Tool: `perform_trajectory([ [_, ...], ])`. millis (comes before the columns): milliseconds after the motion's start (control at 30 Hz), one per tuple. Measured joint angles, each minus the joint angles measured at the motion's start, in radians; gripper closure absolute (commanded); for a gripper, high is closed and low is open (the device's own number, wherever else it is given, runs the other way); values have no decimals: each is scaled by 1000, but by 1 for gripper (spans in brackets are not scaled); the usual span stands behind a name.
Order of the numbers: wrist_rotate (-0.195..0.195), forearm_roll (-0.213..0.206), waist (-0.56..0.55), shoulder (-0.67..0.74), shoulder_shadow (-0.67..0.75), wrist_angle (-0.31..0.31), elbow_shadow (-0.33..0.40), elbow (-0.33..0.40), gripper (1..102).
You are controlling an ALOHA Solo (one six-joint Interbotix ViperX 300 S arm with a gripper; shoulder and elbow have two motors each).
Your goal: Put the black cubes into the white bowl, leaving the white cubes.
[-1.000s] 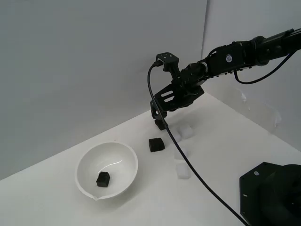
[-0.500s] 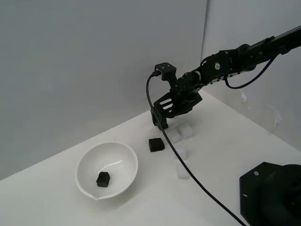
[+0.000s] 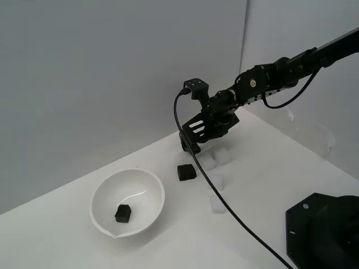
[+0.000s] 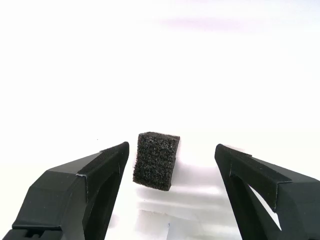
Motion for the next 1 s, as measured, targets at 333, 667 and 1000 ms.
perform_trajectory([
  [333, 0, 0, 2, -20, -21, -8, -8, -6, 43],
  [667, 2, 0, -34, -29, -31, 8, -14, -12, 68],
  [1000, 0, 0, -40, -3, -3, 74, -14, -11, 100],
])
